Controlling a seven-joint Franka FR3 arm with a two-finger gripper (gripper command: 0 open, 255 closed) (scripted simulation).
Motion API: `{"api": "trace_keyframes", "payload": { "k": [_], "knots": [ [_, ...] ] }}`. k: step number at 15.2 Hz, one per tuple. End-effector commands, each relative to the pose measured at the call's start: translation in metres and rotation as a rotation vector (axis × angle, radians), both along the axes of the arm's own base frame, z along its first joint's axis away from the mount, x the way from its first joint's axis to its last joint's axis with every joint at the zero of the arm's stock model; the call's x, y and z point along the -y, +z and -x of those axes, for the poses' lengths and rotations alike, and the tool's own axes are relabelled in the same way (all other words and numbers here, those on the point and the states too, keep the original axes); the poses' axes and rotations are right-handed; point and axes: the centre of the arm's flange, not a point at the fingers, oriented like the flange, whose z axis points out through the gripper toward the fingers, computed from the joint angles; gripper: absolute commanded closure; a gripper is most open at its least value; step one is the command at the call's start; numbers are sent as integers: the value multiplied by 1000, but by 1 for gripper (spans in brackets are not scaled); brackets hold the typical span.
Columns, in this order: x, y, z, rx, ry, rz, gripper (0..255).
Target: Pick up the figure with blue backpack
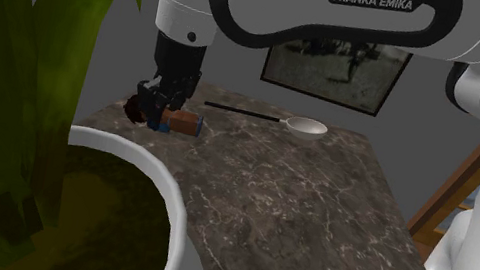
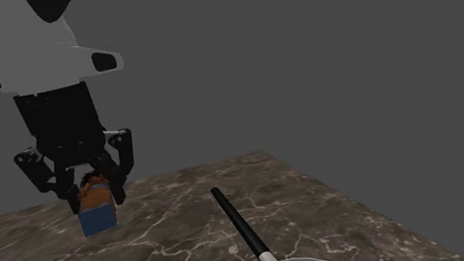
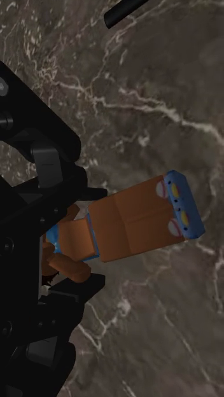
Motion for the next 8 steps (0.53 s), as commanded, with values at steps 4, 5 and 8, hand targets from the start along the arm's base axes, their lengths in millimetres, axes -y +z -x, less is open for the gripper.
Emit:
{"api": "trace_keyframes", "payload": {
  "k": [4,5,8],
  "knots": [
    [0,15,-1,-1,0,0,255],
    [0,20,-1,-1,0,0,255],
    [0,36,-1,-1,0,0,255]
  ]
}}
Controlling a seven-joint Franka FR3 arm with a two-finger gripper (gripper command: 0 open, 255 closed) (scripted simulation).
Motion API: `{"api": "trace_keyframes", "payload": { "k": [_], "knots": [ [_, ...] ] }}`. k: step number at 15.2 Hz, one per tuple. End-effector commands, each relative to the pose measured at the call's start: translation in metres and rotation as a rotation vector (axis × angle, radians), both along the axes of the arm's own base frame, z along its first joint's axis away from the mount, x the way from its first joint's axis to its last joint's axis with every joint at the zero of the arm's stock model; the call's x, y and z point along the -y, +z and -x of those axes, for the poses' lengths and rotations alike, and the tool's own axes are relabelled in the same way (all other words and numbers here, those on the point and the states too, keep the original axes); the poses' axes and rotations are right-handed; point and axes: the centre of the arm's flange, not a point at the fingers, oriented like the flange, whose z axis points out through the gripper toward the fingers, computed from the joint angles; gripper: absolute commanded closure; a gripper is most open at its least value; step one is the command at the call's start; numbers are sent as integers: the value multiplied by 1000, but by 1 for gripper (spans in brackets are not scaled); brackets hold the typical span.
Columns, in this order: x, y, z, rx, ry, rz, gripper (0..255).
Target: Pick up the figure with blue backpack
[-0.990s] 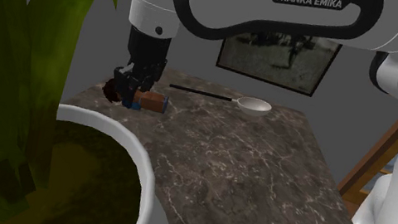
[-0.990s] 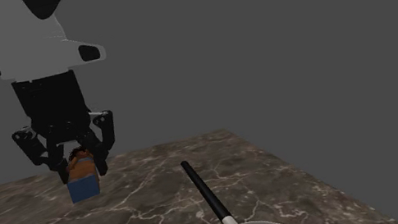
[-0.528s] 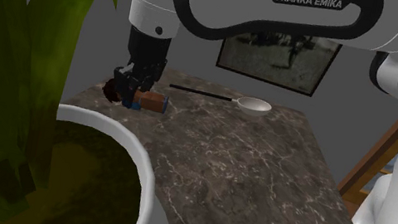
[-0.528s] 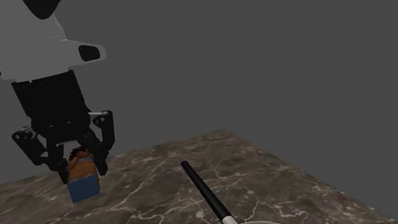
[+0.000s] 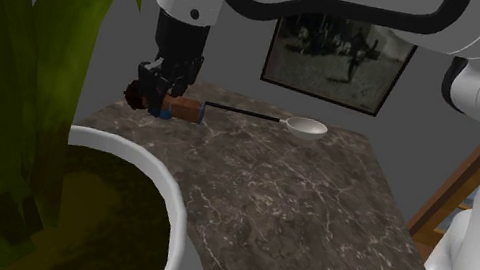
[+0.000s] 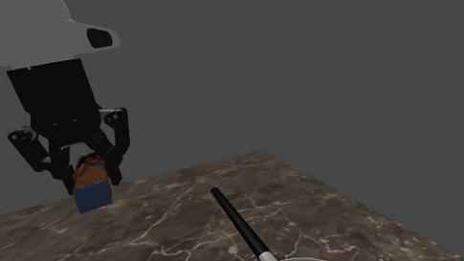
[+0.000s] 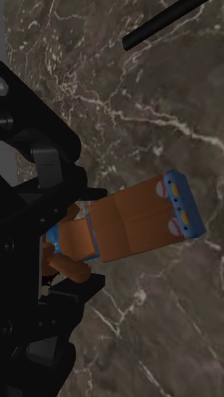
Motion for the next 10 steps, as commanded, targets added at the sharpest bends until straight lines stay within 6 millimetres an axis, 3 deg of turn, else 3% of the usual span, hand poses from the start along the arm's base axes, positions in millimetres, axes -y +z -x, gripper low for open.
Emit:
{"api": "trace_keyframes", "payload": {
  "k": [1,8,10],
  "knots": [
    [-1,13,1,0,0,0,255],
    [-1,50,1,0,0,0,255],
    [-1,50,1,0,0,0,255]
  ]
}}
